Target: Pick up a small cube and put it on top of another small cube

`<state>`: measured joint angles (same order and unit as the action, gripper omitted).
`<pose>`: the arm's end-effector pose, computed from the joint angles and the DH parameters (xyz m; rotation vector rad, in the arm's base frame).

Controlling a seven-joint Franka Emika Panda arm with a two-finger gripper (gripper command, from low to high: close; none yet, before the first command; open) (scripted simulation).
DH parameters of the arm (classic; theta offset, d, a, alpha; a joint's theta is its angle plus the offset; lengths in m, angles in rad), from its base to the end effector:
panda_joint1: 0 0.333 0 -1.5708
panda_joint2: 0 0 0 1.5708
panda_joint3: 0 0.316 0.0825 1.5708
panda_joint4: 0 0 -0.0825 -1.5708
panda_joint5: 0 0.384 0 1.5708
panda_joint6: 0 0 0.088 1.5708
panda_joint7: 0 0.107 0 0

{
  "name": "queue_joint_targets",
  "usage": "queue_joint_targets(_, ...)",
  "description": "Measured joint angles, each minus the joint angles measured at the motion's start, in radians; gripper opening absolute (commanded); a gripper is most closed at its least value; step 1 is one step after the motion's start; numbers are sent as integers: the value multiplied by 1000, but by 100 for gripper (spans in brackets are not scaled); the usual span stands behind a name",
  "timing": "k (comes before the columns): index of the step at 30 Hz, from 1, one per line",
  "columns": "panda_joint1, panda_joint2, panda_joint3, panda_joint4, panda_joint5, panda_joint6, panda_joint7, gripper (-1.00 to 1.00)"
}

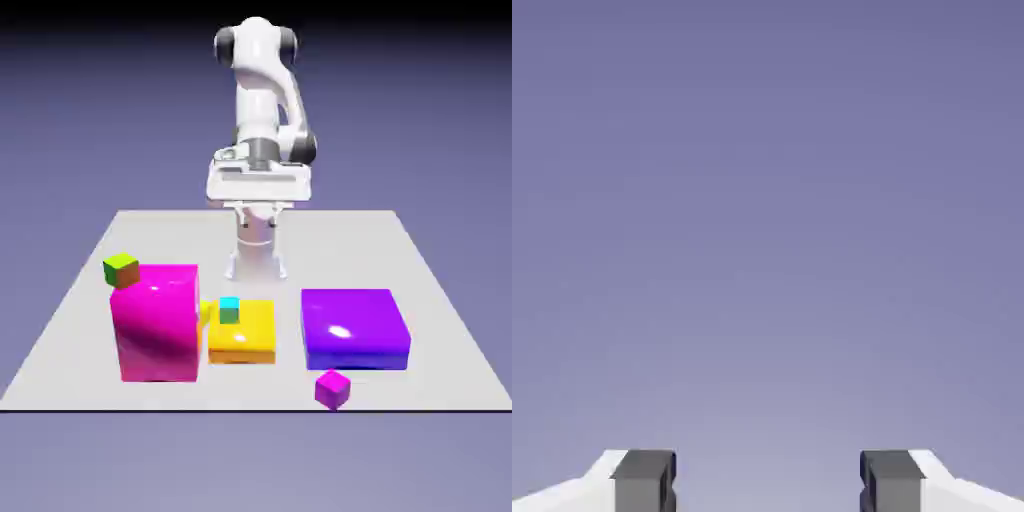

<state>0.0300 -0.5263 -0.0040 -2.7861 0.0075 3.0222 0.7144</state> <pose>0.3989 0.0098 0.4506 -2.5250 0.9156 -1.0006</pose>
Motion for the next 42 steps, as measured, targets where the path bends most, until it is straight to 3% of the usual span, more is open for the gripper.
queue_joint_targets(24,358,870,-80,476,149,-295,-529,0)
queue_joint_targets(31,331,1063,-37,534,187,-169,-567,0)
queue_joint_targets(32,331,1067,-36,535,187,-167,-567,-100)
queue_joint_targets(42,296,777,-69,410,132,-331,-440,-100)
